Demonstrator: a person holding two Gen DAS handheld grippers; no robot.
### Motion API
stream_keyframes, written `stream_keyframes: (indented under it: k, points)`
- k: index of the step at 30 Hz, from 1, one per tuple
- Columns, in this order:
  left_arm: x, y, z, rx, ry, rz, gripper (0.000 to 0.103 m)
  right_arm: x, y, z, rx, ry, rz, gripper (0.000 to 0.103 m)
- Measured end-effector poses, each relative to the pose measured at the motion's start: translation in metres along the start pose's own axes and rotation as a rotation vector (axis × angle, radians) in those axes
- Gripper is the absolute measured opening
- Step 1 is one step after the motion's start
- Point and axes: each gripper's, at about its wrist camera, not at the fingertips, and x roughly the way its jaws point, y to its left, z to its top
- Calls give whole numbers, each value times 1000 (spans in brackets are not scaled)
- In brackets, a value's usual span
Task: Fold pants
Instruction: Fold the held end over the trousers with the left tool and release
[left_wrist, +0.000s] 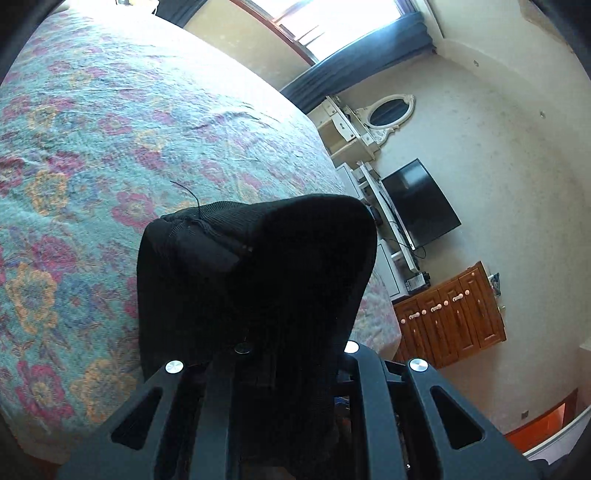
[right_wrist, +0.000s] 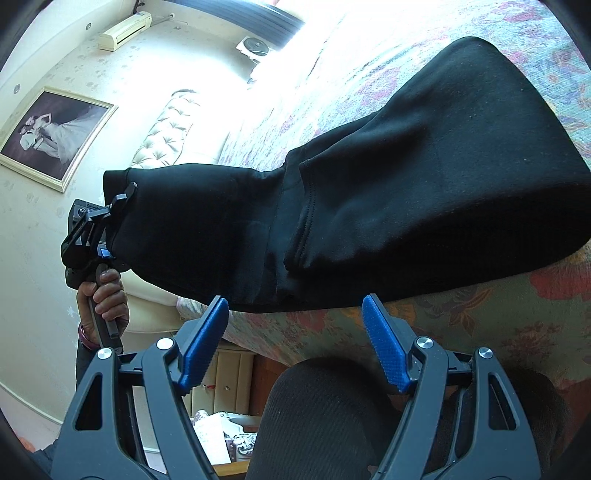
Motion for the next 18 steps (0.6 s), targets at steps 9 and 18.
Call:
stream_keyframes:
  k: [9, 18]
  points:
    - [124, -46, -20, 118, 178, 68, 14, -16, -15, 2, 44, -58, 15, 75]
    - [216, -46, -49, 164, 263, 207, 15, -27, -29, 6, 81, -113, 13, 75]
